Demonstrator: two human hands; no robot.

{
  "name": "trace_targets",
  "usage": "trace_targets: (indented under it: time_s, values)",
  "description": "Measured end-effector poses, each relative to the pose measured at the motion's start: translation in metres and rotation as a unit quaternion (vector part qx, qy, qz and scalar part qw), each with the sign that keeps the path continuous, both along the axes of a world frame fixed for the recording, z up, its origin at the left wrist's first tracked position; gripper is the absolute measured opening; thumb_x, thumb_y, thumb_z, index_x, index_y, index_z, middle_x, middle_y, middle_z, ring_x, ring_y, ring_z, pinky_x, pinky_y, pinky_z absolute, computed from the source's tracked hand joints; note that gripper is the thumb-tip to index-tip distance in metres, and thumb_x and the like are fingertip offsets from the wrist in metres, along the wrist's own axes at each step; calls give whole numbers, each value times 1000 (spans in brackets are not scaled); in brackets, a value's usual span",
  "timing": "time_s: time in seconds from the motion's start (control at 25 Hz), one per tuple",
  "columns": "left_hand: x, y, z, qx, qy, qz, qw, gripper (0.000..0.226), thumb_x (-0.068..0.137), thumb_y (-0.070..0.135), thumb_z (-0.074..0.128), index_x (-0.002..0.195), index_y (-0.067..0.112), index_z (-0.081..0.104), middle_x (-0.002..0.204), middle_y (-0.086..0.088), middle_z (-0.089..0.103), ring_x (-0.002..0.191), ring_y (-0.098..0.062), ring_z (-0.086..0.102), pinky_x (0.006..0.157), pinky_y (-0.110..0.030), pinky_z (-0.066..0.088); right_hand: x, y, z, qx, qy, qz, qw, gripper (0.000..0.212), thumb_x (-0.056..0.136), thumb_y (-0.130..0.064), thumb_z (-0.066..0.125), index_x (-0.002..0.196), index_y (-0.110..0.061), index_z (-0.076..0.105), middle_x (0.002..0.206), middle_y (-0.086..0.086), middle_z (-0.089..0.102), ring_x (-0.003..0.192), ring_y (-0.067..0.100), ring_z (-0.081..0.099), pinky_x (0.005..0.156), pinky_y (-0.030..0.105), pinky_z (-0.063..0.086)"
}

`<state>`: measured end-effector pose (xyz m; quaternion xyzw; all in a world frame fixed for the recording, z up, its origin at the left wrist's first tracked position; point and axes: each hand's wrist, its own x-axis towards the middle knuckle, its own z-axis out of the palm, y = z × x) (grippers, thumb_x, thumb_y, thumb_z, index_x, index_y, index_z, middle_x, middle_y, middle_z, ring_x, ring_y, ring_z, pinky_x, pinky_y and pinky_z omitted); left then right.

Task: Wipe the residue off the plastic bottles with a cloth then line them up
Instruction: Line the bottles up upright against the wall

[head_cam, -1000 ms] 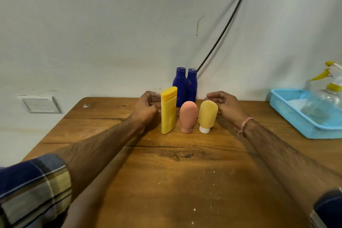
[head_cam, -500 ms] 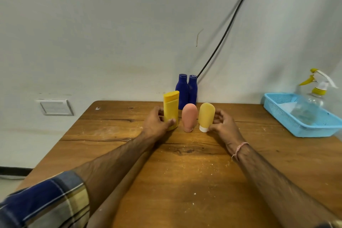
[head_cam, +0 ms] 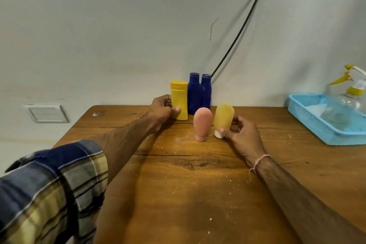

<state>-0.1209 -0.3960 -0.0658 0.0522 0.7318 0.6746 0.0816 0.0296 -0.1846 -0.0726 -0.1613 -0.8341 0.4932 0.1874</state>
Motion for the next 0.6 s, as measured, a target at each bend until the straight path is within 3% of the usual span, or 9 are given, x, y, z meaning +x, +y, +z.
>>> trace_targets:
  time_s: [0.16,0.28,0.6]
  values:
    - [-10,8,-10,35,5,12,999,30,91,2,70,117,15,64,115,-9,71,110,-26,67,92,-44,59,-33,12,10,1,23,-34,999,54,85,-22,80,134,-15,57,132,5,64,117,24,63,99,41,54]
    - [-15,8,-15,55,11,14,998,27,91,0,69,111,18,66,116,-9,70,110,-25,66,86,-38,60,-65,17,17,27,27,-41,998,52,86,-21,79,132,-13,58,131,6,65,107,17,61,91,30,51]
    - [-21,7,-21,69,25,20,997,32,93,-9,60,113,16,65,117,-10,68,111,-24,65,95,-41,58,-97,18,4,86,14,-46,995,52,86,-21,80,132,-11,58,130,8,66,102,18,60,84,25,45]
